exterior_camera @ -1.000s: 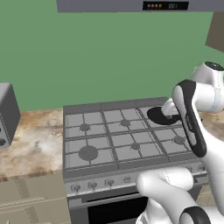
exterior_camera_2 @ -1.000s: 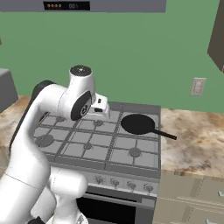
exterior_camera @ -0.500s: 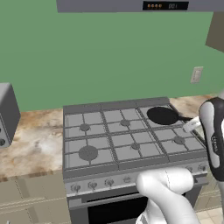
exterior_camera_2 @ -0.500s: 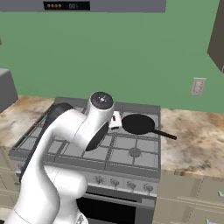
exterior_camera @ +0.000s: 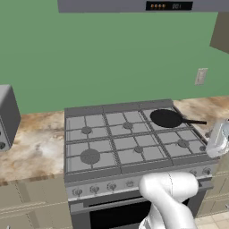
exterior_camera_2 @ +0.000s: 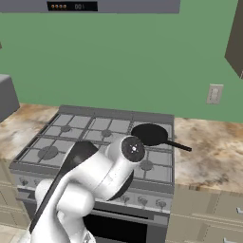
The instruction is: Turn off the rear right burner of the stove.
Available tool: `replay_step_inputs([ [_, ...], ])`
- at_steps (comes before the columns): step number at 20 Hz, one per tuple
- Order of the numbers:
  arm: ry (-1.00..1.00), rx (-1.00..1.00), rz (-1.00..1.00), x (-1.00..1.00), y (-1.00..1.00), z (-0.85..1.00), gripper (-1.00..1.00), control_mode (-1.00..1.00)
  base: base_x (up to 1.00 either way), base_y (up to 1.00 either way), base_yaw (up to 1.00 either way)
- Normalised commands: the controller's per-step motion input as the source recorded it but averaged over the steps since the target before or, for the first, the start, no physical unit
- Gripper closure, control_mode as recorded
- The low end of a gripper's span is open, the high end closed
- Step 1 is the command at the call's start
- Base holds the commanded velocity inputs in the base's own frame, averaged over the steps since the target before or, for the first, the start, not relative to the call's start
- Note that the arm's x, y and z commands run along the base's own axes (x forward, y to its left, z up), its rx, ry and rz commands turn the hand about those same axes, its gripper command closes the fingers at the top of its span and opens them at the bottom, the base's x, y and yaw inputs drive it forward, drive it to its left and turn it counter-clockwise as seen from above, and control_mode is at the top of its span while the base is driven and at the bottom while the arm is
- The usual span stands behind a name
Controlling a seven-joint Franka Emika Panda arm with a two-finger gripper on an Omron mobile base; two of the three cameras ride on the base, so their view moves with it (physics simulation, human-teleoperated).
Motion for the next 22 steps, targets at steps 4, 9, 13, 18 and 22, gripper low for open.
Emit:
replay_step_inputs([
  [4, -0.28, 0.0, 0.28, -0.37, -0.25, -0.36, -1.0, -1.0, 0.0, 0.0, 0.0],
  [9, -0.27, 0.0, 0.13, -0.43, -0.2, -0.45, -1.0, -1.0, 0.0, 0.0, 0.0],
  [13, -0.19, 0.02, 0.02, -0.16, -0.03, -0.57, -1.0, -1.0, 0.0, 0.0, 0.0],
  [18, -0.08, 0.07, 0.0, 0.0, 0.03, -0.58, -1.0, -1.0, 0.0, 0.0, 0.0],
  [22, -0.07, 0.05, 0.0, 0.0, 0.0, -0.45, -1.0, -1.0, 0.0, 0.0, 0.0],
])
